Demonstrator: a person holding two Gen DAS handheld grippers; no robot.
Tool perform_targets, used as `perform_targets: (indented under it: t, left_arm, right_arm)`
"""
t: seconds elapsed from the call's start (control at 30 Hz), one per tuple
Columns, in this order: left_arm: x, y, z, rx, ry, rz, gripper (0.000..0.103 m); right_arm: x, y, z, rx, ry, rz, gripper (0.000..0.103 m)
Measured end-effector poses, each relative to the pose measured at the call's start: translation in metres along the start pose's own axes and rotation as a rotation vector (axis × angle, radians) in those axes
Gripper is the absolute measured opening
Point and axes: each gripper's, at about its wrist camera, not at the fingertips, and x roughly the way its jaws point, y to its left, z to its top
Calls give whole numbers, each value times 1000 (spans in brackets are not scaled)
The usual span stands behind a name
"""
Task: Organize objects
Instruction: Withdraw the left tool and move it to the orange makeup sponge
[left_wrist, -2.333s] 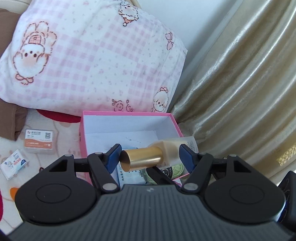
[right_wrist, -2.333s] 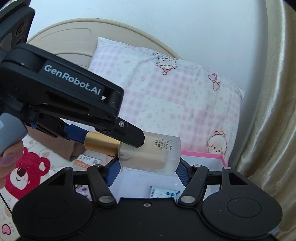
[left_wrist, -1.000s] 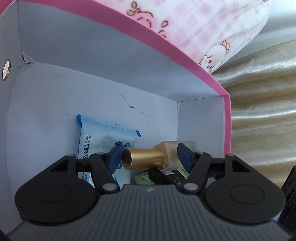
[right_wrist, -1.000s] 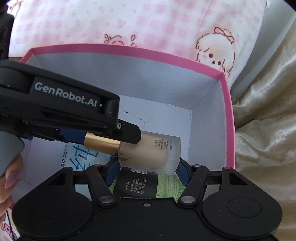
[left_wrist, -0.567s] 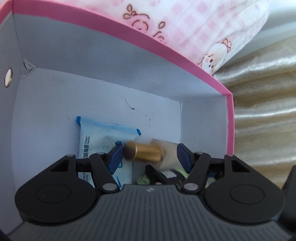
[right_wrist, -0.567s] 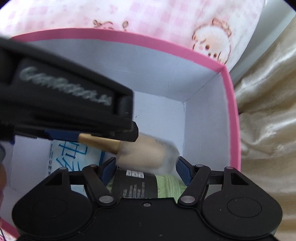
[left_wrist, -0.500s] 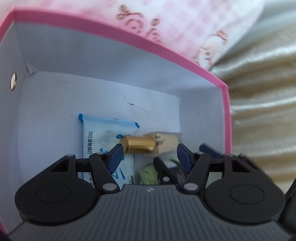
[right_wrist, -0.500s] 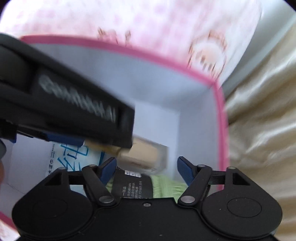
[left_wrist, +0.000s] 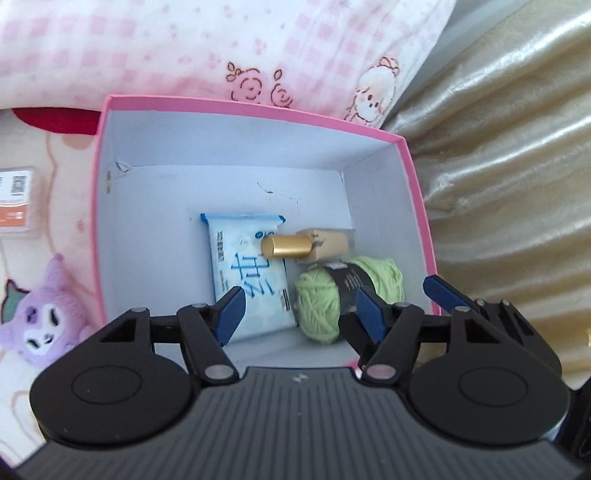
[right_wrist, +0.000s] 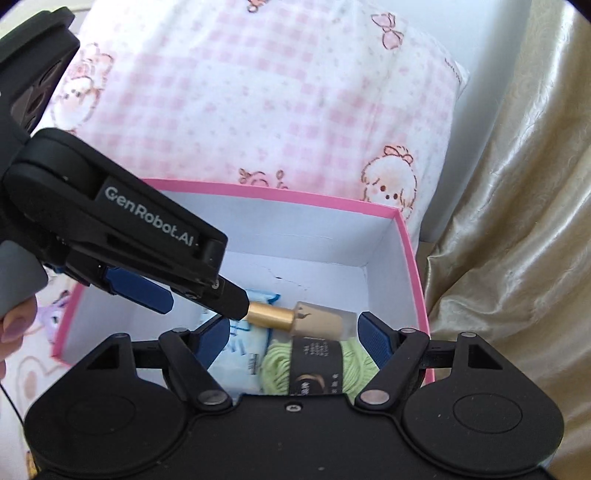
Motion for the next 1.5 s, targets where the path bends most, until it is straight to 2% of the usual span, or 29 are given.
perform_targets:
  t: [0.1, 0.23, 0.3, 0.57, 0.7, 0.83, 0.9, 1.0, 1.13, 1.37, 1.5]
  left_arm:
    - [-35, -8, -11, 67, -32, -13, 67]
    - [-80, -21, -30, 173, -99, 47, 78]
    - [-95, -22, -39, 202, -115, 71, 79]
    - [-138, -2, -70, 198, -109, 90, 79]
    - [-174, 25, -88, 137, -165, 81, 80]
    - [-200, 54, -101, 75, -195, 76, 82]
    - [-209, 69, -107, 59, -239, 94, 82]
    - [-208, 86, -110, 45, -279, 116, 82]
    - [-195, 112, -110, 20, -272, 113, 82]
    - [-177, 166, -113, -60, -264, 199, 82]
    - [-169, 198, -115, -117, -242, 194, 82]
  right_arm:
    - [-18, -4, -3, 14, 4, 22, 80]
    - [-45, -12, -6, 30, -17, 41, 80]
    - [-62, -9, -6, 44, -29, 77, 81]
    - [-89, 3, 1, 77, 7, 206, 81]
    - [-97, 22, 7, 29, 38, 279, 81]
    - [-105, 49, 16, -36, 27, 357, 82]
    - [-106, 67, 18, -79, 20, 407, 82]
    - [-97, 98, 18, -150, 34, 460, 83]
    - [-76, 131, 18, -217, 54, 499, 83]
    - [-34, 178, 13, -280, 91, 542, 84]
    - [-18, 203, 8, -323, 81, 569, 84]
